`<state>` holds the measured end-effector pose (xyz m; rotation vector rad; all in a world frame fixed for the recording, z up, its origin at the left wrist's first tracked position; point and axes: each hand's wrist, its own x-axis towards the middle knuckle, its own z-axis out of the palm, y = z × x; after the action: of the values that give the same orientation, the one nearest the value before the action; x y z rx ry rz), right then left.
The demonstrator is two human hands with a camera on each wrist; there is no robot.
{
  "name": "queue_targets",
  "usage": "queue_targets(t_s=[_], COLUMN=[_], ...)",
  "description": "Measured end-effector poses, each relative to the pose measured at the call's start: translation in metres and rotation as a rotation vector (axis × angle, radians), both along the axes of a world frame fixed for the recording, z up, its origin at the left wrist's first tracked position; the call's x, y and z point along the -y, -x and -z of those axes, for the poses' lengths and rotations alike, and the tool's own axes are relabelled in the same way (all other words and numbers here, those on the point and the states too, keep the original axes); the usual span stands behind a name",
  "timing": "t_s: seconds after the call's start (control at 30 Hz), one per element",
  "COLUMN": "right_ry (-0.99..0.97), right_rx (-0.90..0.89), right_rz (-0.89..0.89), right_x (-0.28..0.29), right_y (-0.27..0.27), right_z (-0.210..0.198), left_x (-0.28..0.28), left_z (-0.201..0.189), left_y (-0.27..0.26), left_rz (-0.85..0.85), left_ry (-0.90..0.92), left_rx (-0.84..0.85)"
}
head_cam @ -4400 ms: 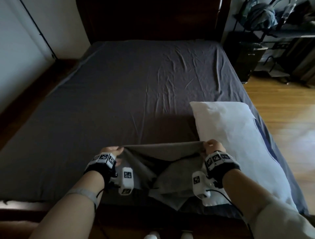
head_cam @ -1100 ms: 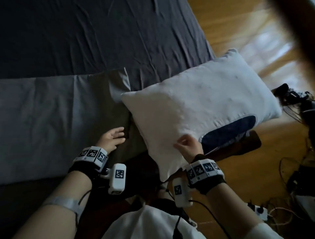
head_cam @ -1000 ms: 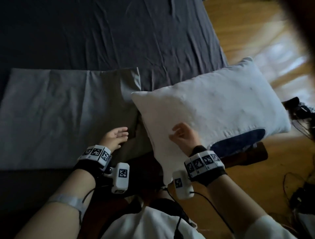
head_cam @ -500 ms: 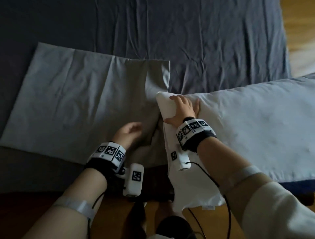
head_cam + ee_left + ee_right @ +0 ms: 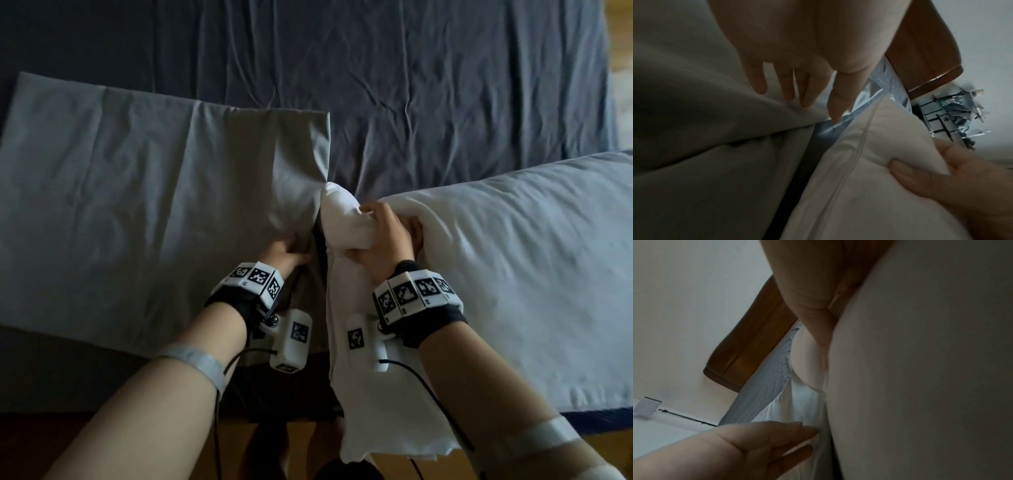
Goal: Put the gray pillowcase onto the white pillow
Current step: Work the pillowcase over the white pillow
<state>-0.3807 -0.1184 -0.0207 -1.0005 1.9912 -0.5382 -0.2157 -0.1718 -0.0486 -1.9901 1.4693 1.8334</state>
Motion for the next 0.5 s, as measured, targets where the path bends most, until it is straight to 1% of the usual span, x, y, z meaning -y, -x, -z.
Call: queue_targets(t_s=[0.13, 0.23, 0.27, 0.33, 0.4, 0.47, 0.5], right_ry=[-0.002, 0.000, -0.002, -0.002, -0.010, -0.015, -0.020], right_rx=[-0.002, -0.018, -0.022, -0.021, -0.031, -0.051, -0.066], right_rz=[-0.008, -0.015, -0.011, -0.013, -0.016, -0.026, -0.037], right_x=[0.002, 0.001, 0.000, -0.001, 0.000, 0.001, 0.001], right_y=[-0.006, -0.007, -0.007, -0.006, -0.006, -0.007, -0.008], right_z=[-0.001, 0.000, 0.000, 0.000, -0.001, -0.002, -0.002], left_x=[0.002, 0.004, 0.004, 0.004, 0.004, 0.003, 0.003], left_z=[0.004, 0.006, 0.008, 0.010, 0.007, 0.000, -0.004], left_y=[-0.003, 0.000, -0.001, -0.002, -0.007, -0.019, -0.028], left_rz=[0.032, 0.141, 0.146, 0.105, 0.051, -0.080, -0.181], left_ry=[0.043, 0.051, 0.047, 0.080, 0.141, 0.222, 0.268], left_rx=[-0.054, -0.011, -0.009, -0.035, -0.024, 0.000, -0.016])
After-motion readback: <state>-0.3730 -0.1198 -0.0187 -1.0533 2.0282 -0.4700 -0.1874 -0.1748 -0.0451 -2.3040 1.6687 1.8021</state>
